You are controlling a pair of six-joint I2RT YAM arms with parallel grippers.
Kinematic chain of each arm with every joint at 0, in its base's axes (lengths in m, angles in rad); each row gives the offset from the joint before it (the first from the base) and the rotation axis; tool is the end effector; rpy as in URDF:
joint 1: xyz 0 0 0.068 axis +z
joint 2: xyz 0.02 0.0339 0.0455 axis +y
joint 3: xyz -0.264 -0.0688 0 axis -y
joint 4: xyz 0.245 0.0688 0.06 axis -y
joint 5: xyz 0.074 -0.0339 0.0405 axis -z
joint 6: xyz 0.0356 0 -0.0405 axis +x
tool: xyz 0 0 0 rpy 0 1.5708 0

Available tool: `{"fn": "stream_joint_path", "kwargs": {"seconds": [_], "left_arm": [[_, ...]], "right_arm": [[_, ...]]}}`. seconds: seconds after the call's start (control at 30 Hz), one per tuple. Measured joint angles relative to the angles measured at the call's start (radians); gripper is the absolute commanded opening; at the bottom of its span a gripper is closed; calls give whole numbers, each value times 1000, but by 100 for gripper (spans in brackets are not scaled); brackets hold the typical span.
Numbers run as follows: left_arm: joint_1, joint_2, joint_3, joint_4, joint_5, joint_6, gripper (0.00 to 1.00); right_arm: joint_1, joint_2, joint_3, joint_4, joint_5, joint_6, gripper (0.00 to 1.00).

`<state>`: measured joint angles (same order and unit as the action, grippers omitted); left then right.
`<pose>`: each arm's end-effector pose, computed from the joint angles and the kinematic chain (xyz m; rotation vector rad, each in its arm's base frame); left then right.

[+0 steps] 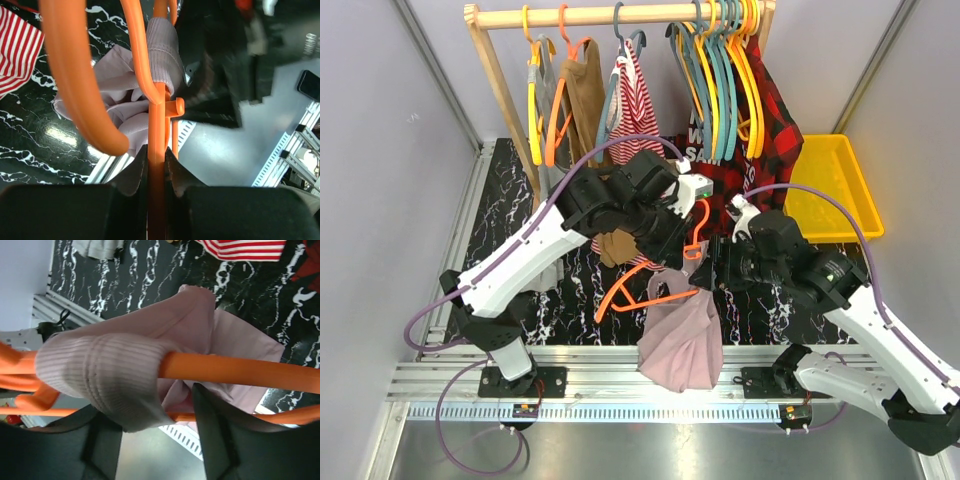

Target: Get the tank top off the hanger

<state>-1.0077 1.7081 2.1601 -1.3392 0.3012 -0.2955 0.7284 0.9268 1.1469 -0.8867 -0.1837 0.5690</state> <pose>0.1611 -0.2750 0.4523 1.0521 2.4205 -0.8866 0.1249 0.1201 0.3693 -0.2958 2.3655 0.8735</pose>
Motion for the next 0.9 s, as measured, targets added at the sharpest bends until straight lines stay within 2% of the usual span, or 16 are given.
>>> {"fn": "stream_joint_path", "kwargs": {"seconds": [0.03, 0.1, 0.2, 0.3, 0.4, 0.47, 0.7, 0.77, 0.87, 0.9], "left_arm": [[-2, -1, 1, -6, 0, 2, 0], [-3, -1, 0, -17, -2, 6, 0], [-4, -40, -82, -5, -12, 9, 0], [-19, -125, -244, -3, -46, 1, 0], [-46, -211, -371, -31, -91, -23, 0], [-55, -265, -401, -45, -119, -48, 0], [-54, -444, -339, -47, -269, -150, 0], [-54, -488, -328, -43, -306, -171, 0], [-53, -530, -334, -45, -315, -185, 0], [-53, -539, -341, -46, -314, -186, 0]], "right_arm": [[0, -2, -10, 0, 15, 2, 52], [2, -11, -20, -2, 45, 2, 25], [3, -50, -32, -8, 105, 20, 11], [4, -102, -53, -29, 154, 41, 0], [4, -119, -70, -82, 214, 81, 0], [4, -113, -75, -131, 256, 111, 0], [4, -106, -79, -309, 374, 230, 0], [3, -130, -80, -311, 329, 220, 0], [6, -132, -97, -268, 183, 177, 0], [13, -116, -115, -243, 145, 163, 21]]}}
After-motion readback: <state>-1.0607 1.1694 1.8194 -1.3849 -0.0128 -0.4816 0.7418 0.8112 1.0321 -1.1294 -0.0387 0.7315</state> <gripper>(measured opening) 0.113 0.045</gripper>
